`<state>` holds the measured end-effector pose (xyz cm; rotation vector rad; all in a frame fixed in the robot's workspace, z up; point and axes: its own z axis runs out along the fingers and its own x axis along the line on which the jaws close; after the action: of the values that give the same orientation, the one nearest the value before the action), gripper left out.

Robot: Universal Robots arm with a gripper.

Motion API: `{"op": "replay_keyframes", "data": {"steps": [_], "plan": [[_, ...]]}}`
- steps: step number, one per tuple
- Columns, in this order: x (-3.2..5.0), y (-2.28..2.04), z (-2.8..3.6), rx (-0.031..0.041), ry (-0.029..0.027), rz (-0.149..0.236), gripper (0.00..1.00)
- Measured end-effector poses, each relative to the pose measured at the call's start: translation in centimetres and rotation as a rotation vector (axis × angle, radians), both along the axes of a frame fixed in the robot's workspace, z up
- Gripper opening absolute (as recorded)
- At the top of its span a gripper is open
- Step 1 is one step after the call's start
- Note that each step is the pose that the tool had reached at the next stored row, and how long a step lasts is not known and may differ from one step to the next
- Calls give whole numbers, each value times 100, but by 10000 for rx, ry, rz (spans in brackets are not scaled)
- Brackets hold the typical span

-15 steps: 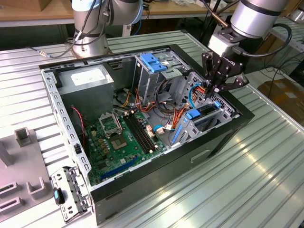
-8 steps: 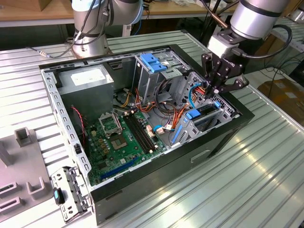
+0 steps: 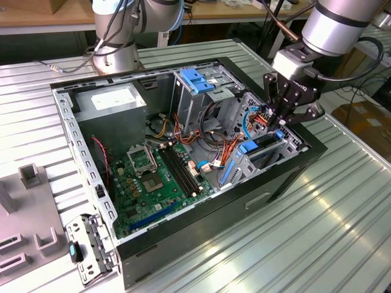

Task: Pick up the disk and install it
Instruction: 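Insert the first disk wire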

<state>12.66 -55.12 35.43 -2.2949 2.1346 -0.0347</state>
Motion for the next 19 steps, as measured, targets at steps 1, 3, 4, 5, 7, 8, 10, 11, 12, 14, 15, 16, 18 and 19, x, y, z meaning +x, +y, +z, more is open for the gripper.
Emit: {"op": "replay_keyframes", "data": {"steps": [1, 3, 4, 5, 7, 8, 10, 11, 12, 14, 15, 16, 18, 19], "plan": [[-8, 0, -5, 2, 0, -25, 17], [-22, 0, -12, -2, 0, -159, 17], [-24, 0, -14, -2, 0, -244, 17], [-28, 0, -17, -2, 0, -360, 17], [-55, -2, -23, 0, 1, -440, 17], [-69, -6, -24, -2, 1, -439, 17], [-74, -6, -33, 1, 0, -439, 17], [-74, -8, -38, -1, 0, -435, 17], [-74, -21, -43, -1, 0, -398, 17], [-74, -24, -47, 0, 0, -322, 17], [-74, -26, -48, -1, 0, -286, 17], [-75, -27, -48, -2, 0, -285, 17], [-89, -30, -51, -1, 0, -285, 17], [-91, -31, -51, 0, 0, -287, 17]]}}
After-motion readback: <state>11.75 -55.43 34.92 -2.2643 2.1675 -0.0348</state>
